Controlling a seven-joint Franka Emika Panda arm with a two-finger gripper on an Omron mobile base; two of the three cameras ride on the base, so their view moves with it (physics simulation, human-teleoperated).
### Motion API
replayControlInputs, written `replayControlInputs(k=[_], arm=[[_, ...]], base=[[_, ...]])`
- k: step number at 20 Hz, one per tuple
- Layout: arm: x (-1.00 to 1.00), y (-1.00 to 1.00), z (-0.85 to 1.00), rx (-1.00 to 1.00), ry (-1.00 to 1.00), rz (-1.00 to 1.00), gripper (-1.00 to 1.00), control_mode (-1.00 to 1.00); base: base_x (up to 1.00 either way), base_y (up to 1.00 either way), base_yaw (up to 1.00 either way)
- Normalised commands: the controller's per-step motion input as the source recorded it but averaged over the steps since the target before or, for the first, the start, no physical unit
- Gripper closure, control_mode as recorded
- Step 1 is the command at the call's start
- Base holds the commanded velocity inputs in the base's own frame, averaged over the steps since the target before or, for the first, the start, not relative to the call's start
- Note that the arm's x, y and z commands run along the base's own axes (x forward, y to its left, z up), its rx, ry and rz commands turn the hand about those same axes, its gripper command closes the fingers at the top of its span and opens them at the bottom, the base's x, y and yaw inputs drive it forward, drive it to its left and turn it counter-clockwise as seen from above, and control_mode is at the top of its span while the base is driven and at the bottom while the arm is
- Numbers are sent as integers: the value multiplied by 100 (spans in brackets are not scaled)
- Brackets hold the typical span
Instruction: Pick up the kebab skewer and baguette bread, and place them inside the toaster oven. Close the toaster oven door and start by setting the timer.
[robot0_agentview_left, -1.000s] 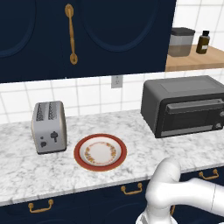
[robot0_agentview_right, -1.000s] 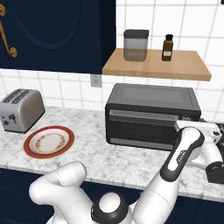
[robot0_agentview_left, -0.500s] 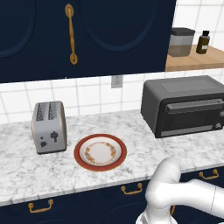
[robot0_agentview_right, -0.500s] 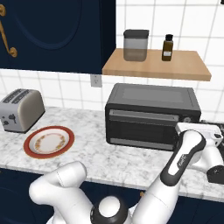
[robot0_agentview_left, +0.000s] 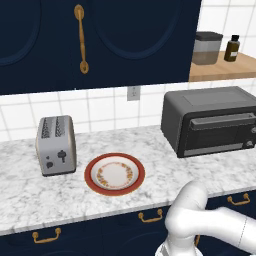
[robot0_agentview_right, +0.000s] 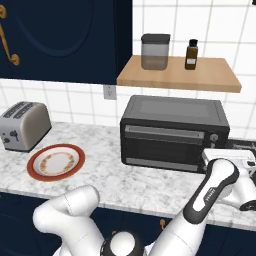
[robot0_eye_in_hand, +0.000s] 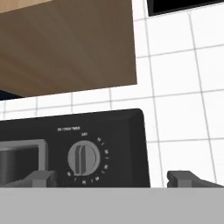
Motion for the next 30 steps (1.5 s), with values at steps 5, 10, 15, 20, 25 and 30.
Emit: replayControlInputs(k=[5,10,15,20,25,30], arm=[[1,17,0,-1,0,0,-100,-100],[23,2,2,-1,0,-1,-100,-100],[23,0,9,-1,0,-3,-100,-100],[4,-6,3,-3,0,-4,-100,-100],[1,-27,0,-4,0,-4,-100,-100],[15,-15,0,-3,0,-2,-100,-100]], base=[[0,0,0],[0,0,0],[0,0,0],[0,0,0],[0,0,0],[0,0,0]])
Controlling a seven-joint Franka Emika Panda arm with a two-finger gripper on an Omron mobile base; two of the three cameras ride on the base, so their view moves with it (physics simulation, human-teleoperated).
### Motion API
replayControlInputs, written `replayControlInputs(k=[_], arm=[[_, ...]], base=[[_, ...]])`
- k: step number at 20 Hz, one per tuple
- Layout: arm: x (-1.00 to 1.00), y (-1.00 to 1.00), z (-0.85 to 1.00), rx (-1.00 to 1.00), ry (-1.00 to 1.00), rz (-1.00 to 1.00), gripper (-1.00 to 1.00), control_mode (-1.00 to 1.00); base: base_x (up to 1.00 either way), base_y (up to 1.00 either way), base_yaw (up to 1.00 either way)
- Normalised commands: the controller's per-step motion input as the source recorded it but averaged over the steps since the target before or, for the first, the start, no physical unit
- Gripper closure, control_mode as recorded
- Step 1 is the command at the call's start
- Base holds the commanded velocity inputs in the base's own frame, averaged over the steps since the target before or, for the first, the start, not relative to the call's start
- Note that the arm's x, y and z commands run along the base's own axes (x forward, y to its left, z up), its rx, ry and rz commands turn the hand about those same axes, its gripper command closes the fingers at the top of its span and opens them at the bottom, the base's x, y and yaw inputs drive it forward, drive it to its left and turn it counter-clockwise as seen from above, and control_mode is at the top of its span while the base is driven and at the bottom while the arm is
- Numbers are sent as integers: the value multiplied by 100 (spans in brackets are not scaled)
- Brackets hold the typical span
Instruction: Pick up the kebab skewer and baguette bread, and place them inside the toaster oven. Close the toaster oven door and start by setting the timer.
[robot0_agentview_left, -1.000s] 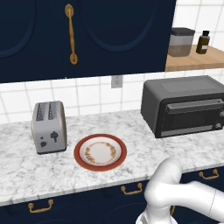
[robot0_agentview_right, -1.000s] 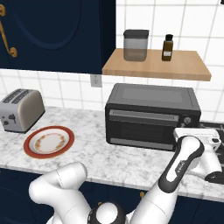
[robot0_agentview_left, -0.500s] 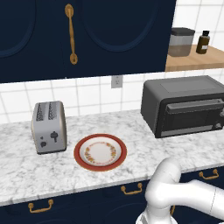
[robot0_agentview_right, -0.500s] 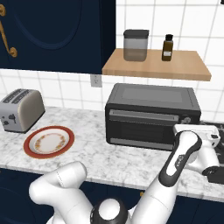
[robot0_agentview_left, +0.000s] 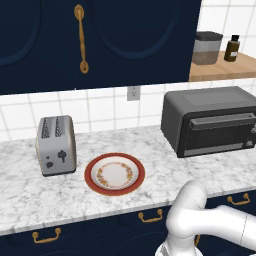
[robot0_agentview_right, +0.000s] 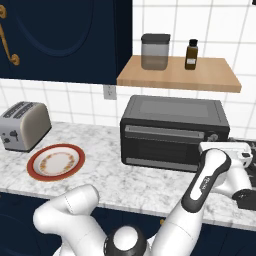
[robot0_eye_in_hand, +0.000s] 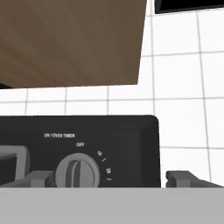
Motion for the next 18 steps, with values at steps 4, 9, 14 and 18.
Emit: replayControlInputs(k=[4,9,14,18], arm=[[0,-24,0,-2,0,-3,100,-100],[0,0,0,-4,0,-9,100,-100],[0,0,0,-2,0,-15,100,-100],[0,0,2,-3,0,-17,100,-100]], base=[[0,0,0],[0,0,0],[0,0,0],[0,0,0]])
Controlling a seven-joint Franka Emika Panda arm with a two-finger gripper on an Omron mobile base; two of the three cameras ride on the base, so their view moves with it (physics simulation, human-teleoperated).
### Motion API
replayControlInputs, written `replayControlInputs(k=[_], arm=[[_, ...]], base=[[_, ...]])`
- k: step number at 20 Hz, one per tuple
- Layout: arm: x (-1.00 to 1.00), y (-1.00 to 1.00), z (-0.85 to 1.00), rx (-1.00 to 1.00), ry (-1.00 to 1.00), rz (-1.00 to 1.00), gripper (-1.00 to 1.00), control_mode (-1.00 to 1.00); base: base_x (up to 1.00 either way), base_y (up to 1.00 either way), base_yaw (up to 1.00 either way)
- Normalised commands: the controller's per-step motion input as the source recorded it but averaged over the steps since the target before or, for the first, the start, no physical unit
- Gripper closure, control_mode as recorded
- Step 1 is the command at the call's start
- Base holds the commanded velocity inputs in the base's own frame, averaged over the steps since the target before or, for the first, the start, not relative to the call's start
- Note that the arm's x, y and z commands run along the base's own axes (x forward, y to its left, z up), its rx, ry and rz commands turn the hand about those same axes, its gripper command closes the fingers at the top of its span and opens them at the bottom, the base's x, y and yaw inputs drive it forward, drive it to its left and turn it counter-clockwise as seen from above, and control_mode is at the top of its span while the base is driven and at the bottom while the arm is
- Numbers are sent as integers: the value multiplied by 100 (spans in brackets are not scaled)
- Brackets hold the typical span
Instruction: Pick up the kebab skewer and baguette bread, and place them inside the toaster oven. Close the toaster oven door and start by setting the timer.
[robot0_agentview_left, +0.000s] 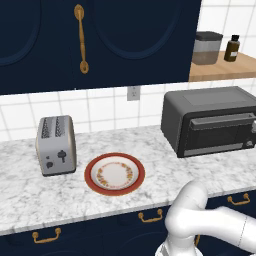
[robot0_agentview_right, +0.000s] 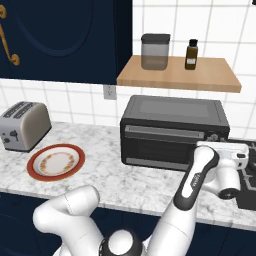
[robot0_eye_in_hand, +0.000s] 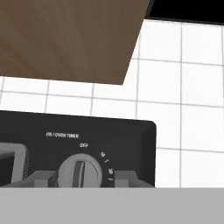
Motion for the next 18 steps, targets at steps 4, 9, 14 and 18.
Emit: replayControlInputs(k=[4,9,14,18], arm=[[12,4,10,-4,-1,-9,100,-100],[2,0,19,-2,-4,-1,100,-100],[-16,0,31,0,-7,4,100,-100],[-12,3,42,0,-2,8,100,-100]], base=[[0,0,0],[0,0,0],[0,0,0],[0,0,0]])
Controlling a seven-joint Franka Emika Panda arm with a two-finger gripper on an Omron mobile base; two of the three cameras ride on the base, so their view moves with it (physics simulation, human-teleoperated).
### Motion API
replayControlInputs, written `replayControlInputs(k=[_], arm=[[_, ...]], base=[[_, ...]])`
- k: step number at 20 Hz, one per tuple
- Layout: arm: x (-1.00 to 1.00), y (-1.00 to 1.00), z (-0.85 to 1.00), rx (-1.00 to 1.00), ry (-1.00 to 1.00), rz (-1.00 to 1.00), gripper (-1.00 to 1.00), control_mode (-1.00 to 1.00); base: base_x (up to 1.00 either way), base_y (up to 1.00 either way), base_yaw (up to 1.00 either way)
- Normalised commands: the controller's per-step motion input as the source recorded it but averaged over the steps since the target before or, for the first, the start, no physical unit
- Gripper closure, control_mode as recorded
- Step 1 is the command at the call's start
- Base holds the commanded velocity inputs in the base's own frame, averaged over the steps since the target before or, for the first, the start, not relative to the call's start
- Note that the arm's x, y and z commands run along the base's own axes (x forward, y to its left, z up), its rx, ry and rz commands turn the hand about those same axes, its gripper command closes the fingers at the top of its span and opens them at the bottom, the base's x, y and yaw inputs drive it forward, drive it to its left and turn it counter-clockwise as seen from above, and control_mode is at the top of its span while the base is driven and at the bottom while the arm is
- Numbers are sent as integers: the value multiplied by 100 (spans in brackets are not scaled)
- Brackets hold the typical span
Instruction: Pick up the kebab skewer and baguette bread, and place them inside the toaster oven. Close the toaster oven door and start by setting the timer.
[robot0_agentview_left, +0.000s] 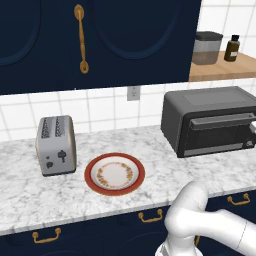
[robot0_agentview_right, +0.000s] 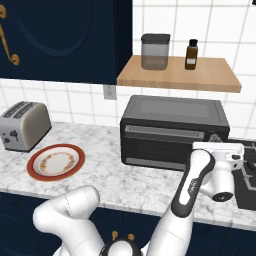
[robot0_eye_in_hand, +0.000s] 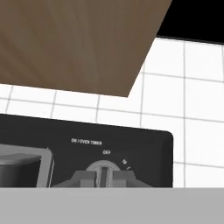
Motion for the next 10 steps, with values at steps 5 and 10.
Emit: replayControlInputs(k=[5,10], arm=[[-3,2,24,0,0,6,100,-100],[2,6,15,0,1,9,100,-100]], base=[[0,0,0],[0,0,0]])
